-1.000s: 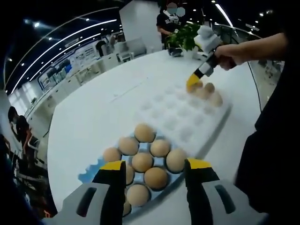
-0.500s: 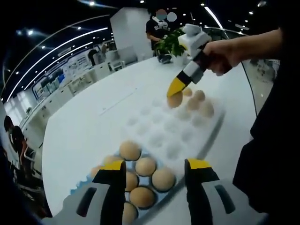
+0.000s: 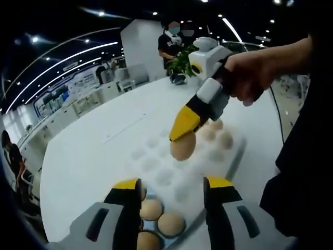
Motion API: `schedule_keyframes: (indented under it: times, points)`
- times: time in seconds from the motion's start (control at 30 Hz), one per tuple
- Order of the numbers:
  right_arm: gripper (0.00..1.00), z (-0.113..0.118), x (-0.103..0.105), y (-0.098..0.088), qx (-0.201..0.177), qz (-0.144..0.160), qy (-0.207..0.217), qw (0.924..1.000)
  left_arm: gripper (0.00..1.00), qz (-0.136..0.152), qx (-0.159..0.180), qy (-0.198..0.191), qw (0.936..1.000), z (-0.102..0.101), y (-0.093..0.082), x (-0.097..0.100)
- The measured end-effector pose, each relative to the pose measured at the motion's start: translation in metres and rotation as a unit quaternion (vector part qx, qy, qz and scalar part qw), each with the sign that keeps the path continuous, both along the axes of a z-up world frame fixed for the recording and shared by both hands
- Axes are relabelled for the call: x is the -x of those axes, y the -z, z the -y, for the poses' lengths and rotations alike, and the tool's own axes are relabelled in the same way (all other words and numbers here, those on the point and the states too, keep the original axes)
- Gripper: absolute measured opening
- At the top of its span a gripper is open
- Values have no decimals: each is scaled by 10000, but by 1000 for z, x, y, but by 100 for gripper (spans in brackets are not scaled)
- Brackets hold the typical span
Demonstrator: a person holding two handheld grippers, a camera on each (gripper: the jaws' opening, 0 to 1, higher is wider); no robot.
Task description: Place the egg into an empty slot of the egg tray after lifting it from the table, then release the egg inside the slot.
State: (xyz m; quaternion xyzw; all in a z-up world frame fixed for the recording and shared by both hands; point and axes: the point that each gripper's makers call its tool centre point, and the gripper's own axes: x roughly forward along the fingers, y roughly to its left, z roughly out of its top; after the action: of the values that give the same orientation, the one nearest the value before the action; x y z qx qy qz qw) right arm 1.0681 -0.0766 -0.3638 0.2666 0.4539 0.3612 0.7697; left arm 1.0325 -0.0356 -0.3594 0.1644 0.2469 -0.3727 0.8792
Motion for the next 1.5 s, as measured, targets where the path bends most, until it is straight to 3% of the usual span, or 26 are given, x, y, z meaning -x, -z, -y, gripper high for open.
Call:
schedule_keyframes:
  times: [0.07,0.17,0.4,0.53,0.63,0.73,0.97,1.1,1.33,1.5]
  points:
    - [24,-5,4,1,-52,-68,-68,9999,47,4,10,22,10000,4,3,-2]
    - [24,-14,10,-1,-423,-357,-30,9985,46,-14,16,62,10000,9,5,-3]
    - [24,-22,22,-3,-553,-464,-218,9971,40,29,38,154,9999,18,4,-6]
    - [24,-25,26,-6,-709,-559,-311,9954,38,-124,122,229,9996,23,6,-2]
    - [24,-27,26,-6,-644,-496,-371,9960,35,-54,51,224,9997,22,6,-3]
    - [24,-28,25,-7,-701,-524,-377,9954,29,-157,157,231,9995,23,6,0]
    - [25,-31,28,-8,-723,-552,-520,9945,28,-40,52,289,9996,20,4,1]
    - [25,-33,29,-11,-696,-398,-684,9944,28,76,-41,341,9994,20,3,1]
    - [25,-30,25,-9,-555,-194,-838,9947,28,58,-66,304,9995,16,4,1]
    - [27,-23,19,-4,-372,-91,-680,9970,28,-16,-57,179,9998,7,7,-1]
